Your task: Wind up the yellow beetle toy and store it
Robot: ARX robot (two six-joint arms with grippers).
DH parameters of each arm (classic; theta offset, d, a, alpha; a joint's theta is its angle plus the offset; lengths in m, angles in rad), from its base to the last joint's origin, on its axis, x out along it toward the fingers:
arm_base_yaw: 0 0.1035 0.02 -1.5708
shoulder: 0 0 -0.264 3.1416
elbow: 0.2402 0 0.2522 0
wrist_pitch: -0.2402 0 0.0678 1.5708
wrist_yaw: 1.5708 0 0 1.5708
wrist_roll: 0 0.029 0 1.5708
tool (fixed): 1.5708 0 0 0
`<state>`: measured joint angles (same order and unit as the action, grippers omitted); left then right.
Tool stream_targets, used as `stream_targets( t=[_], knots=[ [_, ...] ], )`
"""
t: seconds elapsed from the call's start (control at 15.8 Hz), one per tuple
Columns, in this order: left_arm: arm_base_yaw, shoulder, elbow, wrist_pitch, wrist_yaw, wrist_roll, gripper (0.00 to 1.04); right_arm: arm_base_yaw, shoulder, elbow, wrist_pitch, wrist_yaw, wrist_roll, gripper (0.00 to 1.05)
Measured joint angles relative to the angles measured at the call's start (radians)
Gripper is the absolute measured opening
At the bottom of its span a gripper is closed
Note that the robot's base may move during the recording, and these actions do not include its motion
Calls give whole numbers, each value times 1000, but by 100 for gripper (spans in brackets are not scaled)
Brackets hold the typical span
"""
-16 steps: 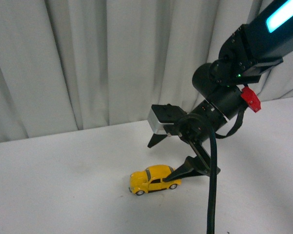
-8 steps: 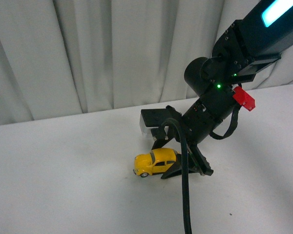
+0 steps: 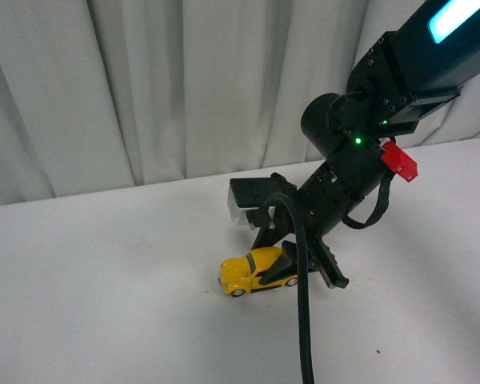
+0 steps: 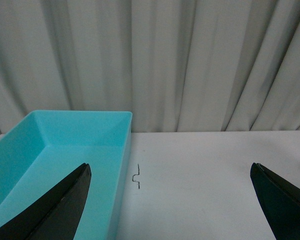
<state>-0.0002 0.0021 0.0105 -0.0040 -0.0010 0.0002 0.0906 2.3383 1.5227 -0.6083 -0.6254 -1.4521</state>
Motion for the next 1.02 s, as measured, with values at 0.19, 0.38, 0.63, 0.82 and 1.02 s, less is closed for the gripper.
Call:
stream_targets(
  t=[0.19,0.38,0.63,0.82,1.02],
  knots=[
    [0,0,0,0,0,0,98,-135,-5,-59,-3,-50,-74,41],
    [0,0,0,0,0,0,98,-230,-13,-86,-39,-60,-167,41],
    [0,0,0,0,0,0,98,-323,-33,-127,-86,-60,-262,41],
    [0,0,0,0,0,0,98,-374,-45,-148,-129,-55,-282,41],
    [0,0,0,0,0,0,98,-408,-45,-140,-172,-44,-293,41]
  ],
)
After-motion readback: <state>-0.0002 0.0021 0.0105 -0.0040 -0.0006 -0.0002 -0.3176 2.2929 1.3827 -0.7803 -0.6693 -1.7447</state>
